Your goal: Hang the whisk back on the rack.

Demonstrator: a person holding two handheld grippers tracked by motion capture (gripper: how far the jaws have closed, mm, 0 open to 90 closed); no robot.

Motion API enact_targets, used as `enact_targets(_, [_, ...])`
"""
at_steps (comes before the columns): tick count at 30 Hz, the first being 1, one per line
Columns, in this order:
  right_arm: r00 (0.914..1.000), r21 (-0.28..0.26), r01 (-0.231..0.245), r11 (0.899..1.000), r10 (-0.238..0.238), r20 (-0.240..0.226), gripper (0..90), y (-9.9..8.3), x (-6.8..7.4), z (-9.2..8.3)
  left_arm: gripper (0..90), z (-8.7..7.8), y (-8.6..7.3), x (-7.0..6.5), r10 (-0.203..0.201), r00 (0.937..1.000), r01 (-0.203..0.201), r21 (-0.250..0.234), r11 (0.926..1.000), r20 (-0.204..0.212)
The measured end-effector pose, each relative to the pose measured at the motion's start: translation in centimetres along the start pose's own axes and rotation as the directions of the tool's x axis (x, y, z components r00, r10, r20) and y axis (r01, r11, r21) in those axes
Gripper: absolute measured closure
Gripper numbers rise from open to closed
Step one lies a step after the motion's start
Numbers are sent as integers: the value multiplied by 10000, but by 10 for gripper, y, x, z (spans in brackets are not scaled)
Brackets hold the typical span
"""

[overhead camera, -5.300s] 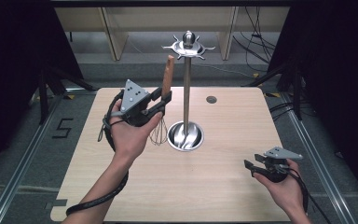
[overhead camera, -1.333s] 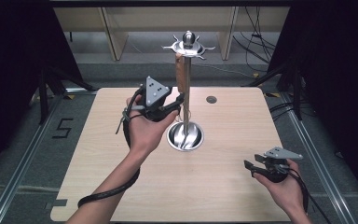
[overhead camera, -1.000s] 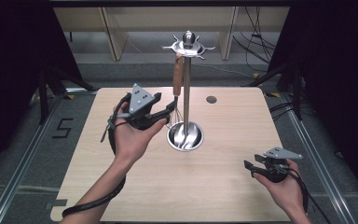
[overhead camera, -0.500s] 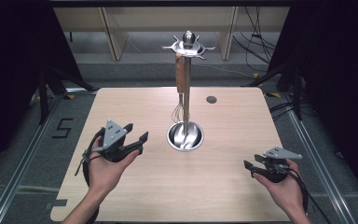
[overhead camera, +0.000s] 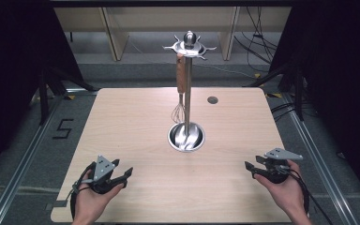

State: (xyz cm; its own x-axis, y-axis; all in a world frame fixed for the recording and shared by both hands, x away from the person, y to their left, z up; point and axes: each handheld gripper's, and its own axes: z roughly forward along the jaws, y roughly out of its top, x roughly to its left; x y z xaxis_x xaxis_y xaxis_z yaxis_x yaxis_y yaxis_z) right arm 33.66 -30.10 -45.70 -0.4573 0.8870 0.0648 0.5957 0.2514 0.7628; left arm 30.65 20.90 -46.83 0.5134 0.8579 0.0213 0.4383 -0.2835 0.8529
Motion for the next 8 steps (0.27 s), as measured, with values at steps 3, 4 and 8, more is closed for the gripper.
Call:
enact_targets(3, [9998, 158, -199, 9997, 198, 50, 477, 0, 2, -1, 411, 1, 3, 2, -176, 9998, 177, -51, 9998, 103])
enact_targets(4, [10000, 100, 3, 9999, -2, -29, 477, 0, -1, 0, 410, 2, 4, 3, -72, 9999, 74, -155, 9999, 152])
enact_targets(8, [9998, 37, 177, 9998, -177, 98, 477, 0, -3, 0, 412, 3, 3, 5, 24, 9996, -20, -139, 9999, 271])
